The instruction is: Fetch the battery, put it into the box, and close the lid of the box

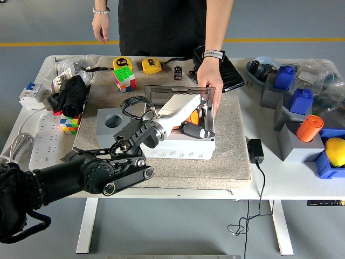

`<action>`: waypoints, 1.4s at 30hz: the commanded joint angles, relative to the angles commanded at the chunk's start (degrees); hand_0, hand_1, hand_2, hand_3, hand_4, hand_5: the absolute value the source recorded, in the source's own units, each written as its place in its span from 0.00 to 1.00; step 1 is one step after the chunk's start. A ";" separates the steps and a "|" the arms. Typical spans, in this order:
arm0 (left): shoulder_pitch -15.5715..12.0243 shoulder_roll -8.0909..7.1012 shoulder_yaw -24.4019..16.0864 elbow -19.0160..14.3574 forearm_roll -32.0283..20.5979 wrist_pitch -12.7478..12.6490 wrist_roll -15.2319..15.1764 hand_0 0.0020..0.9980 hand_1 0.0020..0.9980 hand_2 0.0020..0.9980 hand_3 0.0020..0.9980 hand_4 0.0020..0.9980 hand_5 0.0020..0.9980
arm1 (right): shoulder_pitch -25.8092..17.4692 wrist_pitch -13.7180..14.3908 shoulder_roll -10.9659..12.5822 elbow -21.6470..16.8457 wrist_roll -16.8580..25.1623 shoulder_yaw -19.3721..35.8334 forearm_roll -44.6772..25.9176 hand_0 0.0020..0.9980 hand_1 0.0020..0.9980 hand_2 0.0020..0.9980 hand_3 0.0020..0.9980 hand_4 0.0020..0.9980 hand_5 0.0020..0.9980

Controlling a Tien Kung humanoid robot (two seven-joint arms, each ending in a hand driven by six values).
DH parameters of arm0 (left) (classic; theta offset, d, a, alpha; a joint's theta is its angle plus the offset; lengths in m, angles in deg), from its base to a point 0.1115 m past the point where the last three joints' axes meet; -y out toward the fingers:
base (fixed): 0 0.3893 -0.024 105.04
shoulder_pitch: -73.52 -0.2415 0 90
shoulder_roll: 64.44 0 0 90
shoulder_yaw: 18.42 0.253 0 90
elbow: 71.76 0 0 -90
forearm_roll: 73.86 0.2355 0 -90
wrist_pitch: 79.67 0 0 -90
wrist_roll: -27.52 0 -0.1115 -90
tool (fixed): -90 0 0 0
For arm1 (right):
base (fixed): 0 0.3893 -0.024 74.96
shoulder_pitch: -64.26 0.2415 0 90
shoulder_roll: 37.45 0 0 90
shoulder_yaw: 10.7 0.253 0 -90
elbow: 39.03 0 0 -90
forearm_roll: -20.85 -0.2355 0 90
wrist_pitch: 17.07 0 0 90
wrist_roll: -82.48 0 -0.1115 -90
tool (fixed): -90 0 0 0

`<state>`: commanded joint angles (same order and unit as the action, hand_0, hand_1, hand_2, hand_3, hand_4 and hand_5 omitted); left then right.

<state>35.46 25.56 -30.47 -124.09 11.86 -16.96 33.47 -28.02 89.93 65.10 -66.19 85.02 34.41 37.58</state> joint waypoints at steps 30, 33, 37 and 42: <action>-8.63 -2.68 -13.79 -15.39 -0.75 -0.36 -3.47 0.30 0.37 0.36 0.38 1.00 0.40 | -0.40 0.06 -0.32 -0.01 0.20 1.08 0.19 0.60 0.62 0.64 0.56 0.96 0.51; -10.44 -4.02 -17.08 -17.61 -1.17 -1.37 -4.80 0.30 0.37 0.36 0.38 1.00 0.40 | -0.46 0.07 -0.37 -0.04 0.20 1.36 0.28 0.60 0.62 0.64 0.56 0.96 0.51; -12.37 -5.94 -22.30 -19.66 -1.50 -3.44 -7.78 0.31 0.37 0.39 0.41 1.00 0.41 | -0.57 0.09 -0.41 -0.02 0.18 1.60 0.32 0.60 0.62 0.64 0.56 0.96 0.51; -12.57 -7.65 -26.59 -18.88 0.65 -3.50 -7.68 0.69 0.66 0.60 0.58 1.00 0.44 | -0.62 0.03 -0.48 0.00 0.19 1.52 0.25 0.60 0.63 0.64 0.56 0.96 0.51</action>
<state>22.88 17.91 -57.06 -142.98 12.51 -20.46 25.79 -28.63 89.96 64.62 -66.19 85.22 35.93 37.82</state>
